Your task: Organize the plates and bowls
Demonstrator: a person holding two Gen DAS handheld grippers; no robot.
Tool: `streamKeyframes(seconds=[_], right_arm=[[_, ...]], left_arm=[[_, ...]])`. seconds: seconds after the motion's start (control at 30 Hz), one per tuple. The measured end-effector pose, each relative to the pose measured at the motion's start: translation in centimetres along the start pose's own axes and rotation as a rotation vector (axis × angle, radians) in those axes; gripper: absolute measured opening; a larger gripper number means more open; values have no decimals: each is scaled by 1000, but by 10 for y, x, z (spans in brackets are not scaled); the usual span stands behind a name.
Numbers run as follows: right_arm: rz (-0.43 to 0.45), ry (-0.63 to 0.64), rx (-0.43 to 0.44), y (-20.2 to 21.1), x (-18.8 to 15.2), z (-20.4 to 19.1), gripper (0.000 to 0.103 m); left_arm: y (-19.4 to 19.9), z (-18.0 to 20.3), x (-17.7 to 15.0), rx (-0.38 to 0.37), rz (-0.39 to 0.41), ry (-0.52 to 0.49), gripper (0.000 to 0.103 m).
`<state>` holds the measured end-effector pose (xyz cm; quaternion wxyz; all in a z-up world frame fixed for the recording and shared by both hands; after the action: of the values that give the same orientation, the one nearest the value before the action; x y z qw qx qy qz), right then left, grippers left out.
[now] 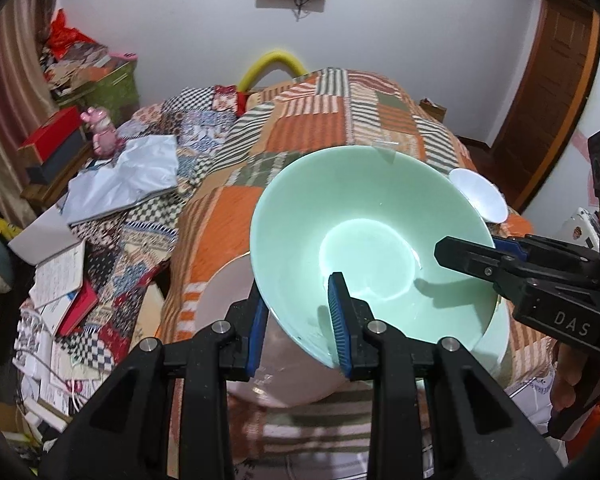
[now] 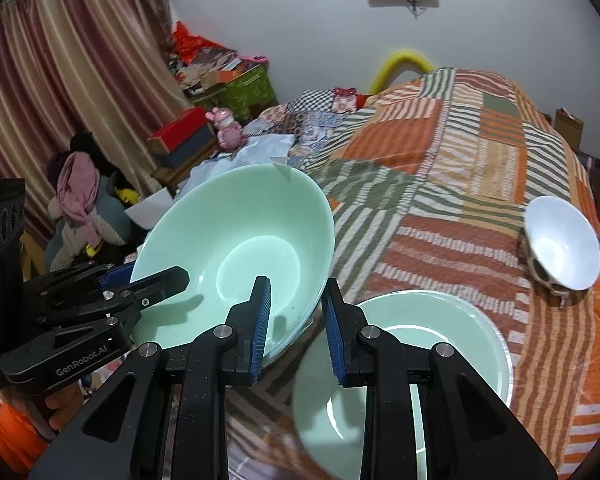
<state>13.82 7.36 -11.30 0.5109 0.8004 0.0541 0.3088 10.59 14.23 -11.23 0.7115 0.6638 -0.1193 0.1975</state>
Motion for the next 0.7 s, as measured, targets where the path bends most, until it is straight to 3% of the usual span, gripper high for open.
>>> streamKeyframes(seconds=[0.43, 0.7], right_arm=[[-123, 19, 45, -56, -6, -26, 24], [-190, -2, 40, -80, -8, -25, 24]], left_arm=[[-33, -49, -31, 14, -75, 110, 30], [-61, -61, -35, -4, -127, 126, 29]])
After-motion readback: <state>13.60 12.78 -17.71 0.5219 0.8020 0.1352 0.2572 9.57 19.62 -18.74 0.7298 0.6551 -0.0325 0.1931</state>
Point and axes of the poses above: each gripper's, at about its wrist camera, not at the fingertips, and y roughly against the way its jaws point, z to its right, x to its top, the point moved 2 cm from there along -y, roughly the way its jaws point, and after that the axes turned 15 degrees about -z, right-handed, at the moved point
